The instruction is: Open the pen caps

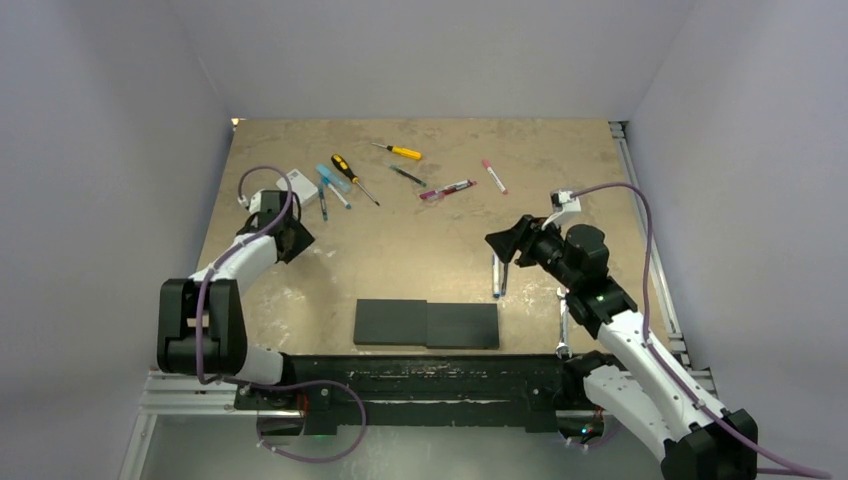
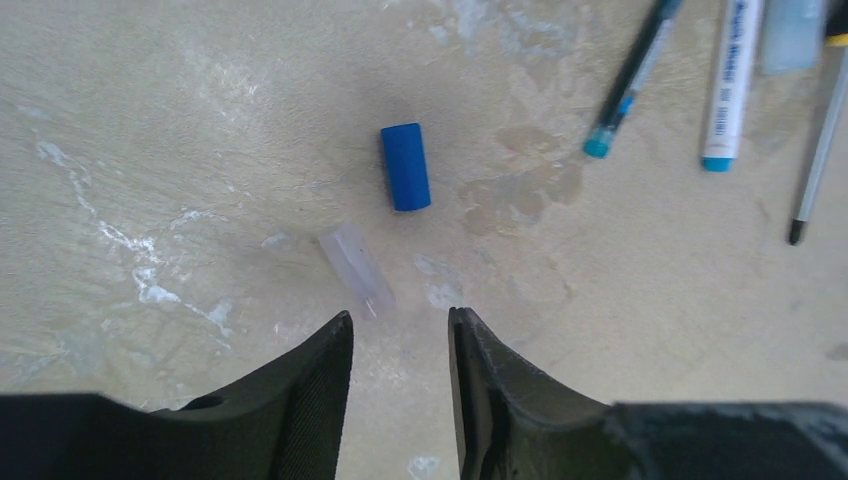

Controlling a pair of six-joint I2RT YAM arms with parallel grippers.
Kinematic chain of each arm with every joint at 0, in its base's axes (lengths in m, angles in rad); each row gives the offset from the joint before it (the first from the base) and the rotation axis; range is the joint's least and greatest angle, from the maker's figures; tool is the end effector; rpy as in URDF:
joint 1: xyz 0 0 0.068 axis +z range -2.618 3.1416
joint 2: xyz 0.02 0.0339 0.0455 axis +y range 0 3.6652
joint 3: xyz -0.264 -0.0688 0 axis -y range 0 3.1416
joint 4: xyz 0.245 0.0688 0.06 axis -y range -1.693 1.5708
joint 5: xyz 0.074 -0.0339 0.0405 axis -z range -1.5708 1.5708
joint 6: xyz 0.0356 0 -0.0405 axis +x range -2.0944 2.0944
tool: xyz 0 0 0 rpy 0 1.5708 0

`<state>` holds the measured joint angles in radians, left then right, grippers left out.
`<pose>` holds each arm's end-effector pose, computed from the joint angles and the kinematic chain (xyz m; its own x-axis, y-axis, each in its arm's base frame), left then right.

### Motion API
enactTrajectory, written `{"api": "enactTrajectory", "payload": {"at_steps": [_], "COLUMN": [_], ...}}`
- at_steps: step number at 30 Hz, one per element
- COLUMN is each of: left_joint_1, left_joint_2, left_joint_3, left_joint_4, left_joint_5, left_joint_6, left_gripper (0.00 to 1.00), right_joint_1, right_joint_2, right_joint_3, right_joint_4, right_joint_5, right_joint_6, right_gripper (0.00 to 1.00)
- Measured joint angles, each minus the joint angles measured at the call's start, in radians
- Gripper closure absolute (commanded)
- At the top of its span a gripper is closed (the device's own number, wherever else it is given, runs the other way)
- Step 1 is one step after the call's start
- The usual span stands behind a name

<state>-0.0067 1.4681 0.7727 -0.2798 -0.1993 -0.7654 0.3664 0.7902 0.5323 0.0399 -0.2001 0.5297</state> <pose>0.2806 0.0052 0.1751 -0.5245 -0.6756 -0.5181 -0.6489 0.7112 -0.2705 0.1774 0.0757 0.2730 -0.4432 0.3603 -0.8208 -0.3573 0.7688 0.5304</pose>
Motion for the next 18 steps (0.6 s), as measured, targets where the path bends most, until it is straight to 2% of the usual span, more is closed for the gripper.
{"api": "enactTrajectory", "payload": {"at_steps": [8, 11, 14, 16, 18], "left_joint_1": [0.0, -0.013, -0.101, -0.199, -0.275], "left_joint_2": [-0.232, -0.341, -0.424, -0.444, -0.455], "left_joint_3": [0.041, 0.027, 0.0, -0.012, -0.033], "left_joint_4": [-0.066, -0.037, 0.0, 0.015, 0.031], "left_joint_5": [0.037, 0.085, 0.114, 0.126, 0.14], "left_joint_6": [0.007, -0.006, -0.011, -0.01, -0.01], "left_gripper": [0.55, 0.54, 0.54, 0.54, 0.54], "right_joint_1": [0.0, 0.001, 0.001, 0.001, 0.001], "right_joint_2": [0.024, 0.141, 0.286, 0.406, 0.539], "right_joint_3": [0.069, 0.152, 0.233, 0.302, 0.393], "right_joint_4": [-0.016, -0.014, 0.004, 0.003, -0.001], "right_joint_5": [0.017, 0.082, 0.139, 0.19, 0.249], "right_joint_6": [0.008, 0.029, 0.055, 0.061, 0.052], "right_gripper": [0.39, 0.43, 0.45, 0.45, 0.41]}}
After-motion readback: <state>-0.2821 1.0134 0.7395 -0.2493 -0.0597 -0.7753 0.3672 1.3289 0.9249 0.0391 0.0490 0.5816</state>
